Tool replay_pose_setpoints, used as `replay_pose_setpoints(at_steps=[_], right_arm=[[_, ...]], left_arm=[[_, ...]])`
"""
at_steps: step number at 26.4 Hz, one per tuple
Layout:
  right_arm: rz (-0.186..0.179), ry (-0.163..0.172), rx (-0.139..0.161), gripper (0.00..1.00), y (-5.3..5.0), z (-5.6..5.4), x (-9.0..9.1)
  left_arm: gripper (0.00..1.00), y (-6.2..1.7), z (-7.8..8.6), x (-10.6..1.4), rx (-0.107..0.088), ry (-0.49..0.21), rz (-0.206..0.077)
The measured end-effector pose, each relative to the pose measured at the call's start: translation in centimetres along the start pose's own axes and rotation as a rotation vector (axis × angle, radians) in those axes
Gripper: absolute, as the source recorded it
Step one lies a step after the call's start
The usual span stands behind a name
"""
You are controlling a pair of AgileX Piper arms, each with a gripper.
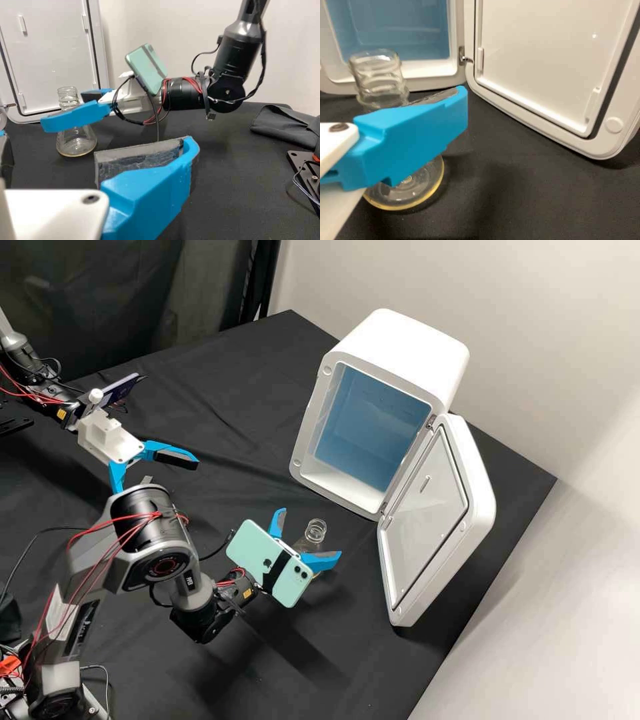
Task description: Take the flask out of the incubator
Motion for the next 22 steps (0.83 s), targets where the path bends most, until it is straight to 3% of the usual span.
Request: replay_pose_setpoints(at_steps=[7,12,22], right_arm=[[0.042,0.023,-0.012,1.0,1.1,-1.4,-1.2],[0.053,0.015,0.089,1.0,1.5,-1.0,-1.4],[0.074,0.022,0.098,1.0,2.0,-1.2,-1.6]], left_arm=[[1.0,-0.15,0.2,-0.1,-0.001,-0.007,-0.001],[1.0,-0.15,0.2,-0.1,-0.001,-0.007,-0.001],[1.0,-0.13,0.2,-0.1,-0.001,-0.008,0.001]])
